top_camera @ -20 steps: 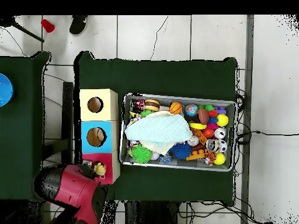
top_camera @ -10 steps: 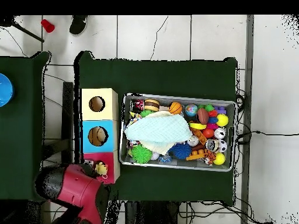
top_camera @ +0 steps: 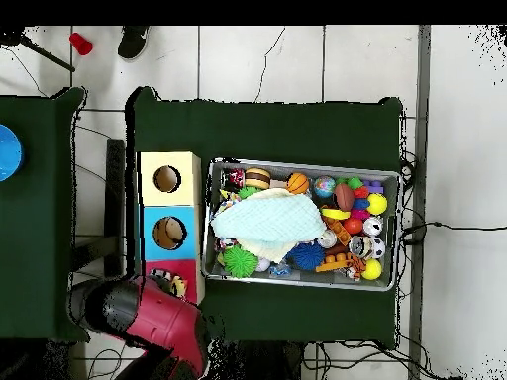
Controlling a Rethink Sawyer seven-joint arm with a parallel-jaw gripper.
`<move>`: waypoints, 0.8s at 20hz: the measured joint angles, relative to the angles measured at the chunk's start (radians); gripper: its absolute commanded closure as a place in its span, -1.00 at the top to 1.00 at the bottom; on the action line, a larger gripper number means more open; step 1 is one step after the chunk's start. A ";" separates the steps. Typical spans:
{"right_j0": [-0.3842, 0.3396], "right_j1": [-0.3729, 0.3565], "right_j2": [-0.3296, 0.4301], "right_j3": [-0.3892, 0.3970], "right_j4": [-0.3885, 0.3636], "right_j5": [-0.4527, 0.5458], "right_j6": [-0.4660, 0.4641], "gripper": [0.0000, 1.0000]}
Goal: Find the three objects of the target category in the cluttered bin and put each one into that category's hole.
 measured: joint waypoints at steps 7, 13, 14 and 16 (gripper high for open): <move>-0.066 -0.036 0.060 0.027 -0.075 -0.030 -0.007 -1.00; -0.054 -0.018 0.044 0.008 -0.135 -0.030 -0.007 -1.00; -0.047 -0.013 0.039 -0.003 -0.153 -0.030 -0.007 -1.00; -0.042 -0.009 0.035 -0.008 -0.160 -0.030 -0.007 -1.00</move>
